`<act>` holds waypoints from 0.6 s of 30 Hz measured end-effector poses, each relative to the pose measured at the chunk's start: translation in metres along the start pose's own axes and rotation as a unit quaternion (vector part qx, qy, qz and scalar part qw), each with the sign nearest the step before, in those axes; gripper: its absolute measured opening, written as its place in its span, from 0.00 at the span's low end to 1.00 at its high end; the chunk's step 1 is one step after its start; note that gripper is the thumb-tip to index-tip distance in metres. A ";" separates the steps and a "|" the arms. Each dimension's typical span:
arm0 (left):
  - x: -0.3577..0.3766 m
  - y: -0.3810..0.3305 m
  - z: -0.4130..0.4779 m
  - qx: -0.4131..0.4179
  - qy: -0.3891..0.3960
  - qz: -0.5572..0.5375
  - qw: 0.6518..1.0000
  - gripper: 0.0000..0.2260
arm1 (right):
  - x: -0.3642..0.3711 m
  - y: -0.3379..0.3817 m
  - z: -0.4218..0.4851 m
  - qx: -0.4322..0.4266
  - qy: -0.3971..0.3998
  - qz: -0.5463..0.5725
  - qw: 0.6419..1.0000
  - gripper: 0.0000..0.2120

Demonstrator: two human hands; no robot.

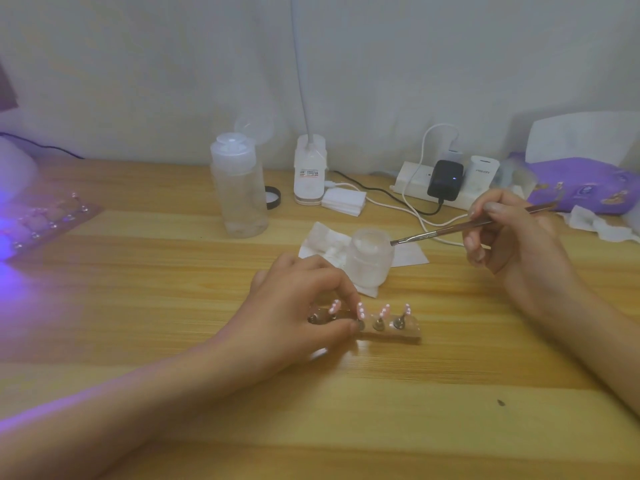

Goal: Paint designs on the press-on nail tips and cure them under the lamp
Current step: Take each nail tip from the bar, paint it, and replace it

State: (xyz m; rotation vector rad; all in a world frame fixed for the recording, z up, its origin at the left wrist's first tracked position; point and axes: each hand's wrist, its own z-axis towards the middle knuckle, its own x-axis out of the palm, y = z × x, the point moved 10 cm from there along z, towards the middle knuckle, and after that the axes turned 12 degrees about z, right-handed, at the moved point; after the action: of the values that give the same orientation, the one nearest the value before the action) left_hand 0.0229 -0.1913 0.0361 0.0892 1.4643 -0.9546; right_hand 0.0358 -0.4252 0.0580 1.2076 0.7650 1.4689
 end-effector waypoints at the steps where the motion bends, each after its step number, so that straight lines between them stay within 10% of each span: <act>1: -0.001 -0.001 0.002 0.001 -0.004 0.002 1.000 0.06 | 0.000 0.000 0.000 0.001 0.000 0.000 1.000 0.13; 18: -0.010 -0.033 -0.005 0.112 -0.074 0.132 0.982 0.08 | 0.004 -0.008 -0.004 0.015 0.012 0.023 1.000 0.12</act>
State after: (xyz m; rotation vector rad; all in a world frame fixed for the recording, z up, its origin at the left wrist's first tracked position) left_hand 0.0014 -0.2047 0.0594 0.3624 1.1703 -0.8841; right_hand 0.0349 -0.4184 0.0512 1.2391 0.7818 1.5168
